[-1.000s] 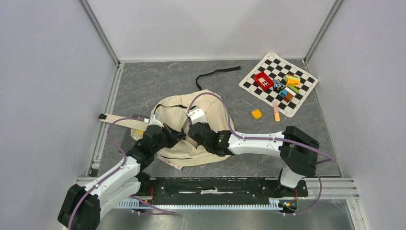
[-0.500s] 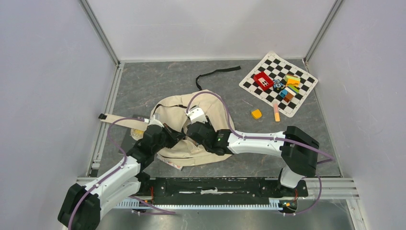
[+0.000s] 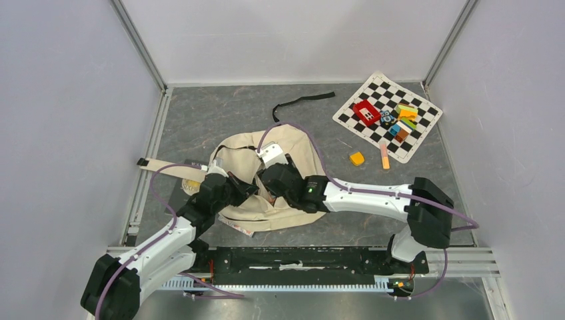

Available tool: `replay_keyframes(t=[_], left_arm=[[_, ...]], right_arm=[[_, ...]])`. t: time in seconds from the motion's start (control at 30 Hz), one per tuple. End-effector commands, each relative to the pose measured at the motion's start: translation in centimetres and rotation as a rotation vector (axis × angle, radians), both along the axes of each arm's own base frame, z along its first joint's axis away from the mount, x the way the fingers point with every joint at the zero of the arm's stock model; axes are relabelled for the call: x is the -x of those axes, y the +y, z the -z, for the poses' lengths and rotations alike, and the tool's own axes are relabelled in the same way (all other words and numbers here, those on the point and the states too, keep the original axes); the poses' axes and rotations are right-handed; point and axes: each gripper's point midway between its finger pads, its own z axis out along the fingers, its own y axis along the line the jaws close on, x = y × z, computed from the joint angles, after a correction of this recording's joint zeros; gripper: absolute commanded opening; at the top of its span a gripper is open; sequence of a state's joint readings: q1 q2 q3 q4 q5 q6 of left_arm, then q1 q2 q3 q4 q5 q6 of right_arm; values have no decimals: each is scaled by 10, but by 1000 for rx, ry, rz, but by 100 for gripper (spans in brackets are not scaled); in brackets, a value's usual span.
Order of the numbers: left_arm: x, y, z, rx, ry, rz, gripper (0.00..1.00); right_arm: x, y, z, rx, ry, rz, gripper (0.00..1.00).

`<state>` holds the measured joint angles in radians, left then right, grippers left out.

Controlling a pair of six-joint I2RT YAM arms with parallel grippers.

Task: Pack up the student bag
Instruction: Place the stationery in the student bag.

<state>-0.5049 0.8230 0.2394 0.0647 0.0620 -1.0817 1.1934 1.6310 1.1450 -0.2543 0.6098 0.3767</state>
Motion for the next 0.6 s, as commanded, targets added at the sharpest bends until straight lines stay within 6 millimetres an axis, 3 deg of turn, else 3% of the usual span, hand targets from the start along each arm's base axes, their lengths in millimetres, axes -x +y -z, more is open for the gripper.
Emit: replay_keyframes(t=[0.0, 0.13, 0.3, 0.43, 0.57], left_arm=[[-1, -8, -10, 36, -8, 27, 2], [0, -7, -10, 37, -8, 26, 2], [1, -7, -10, 40, -7, 25, 2], [2, -6, -10, 35, -9, 23, 2], [3, -5, -8, 30, -3, 22, 2]], right_arm=[[-7, 2, -67, -97, -91, -10, 66], [-12, -13, -80, -69, -121, 25, 73], [-33, -47, -72, -12, -95, 92, 75], [-57, -92, -58, 0, -41, 158, 76], [-80, -161, -40, 32, -4, 274, 77]])
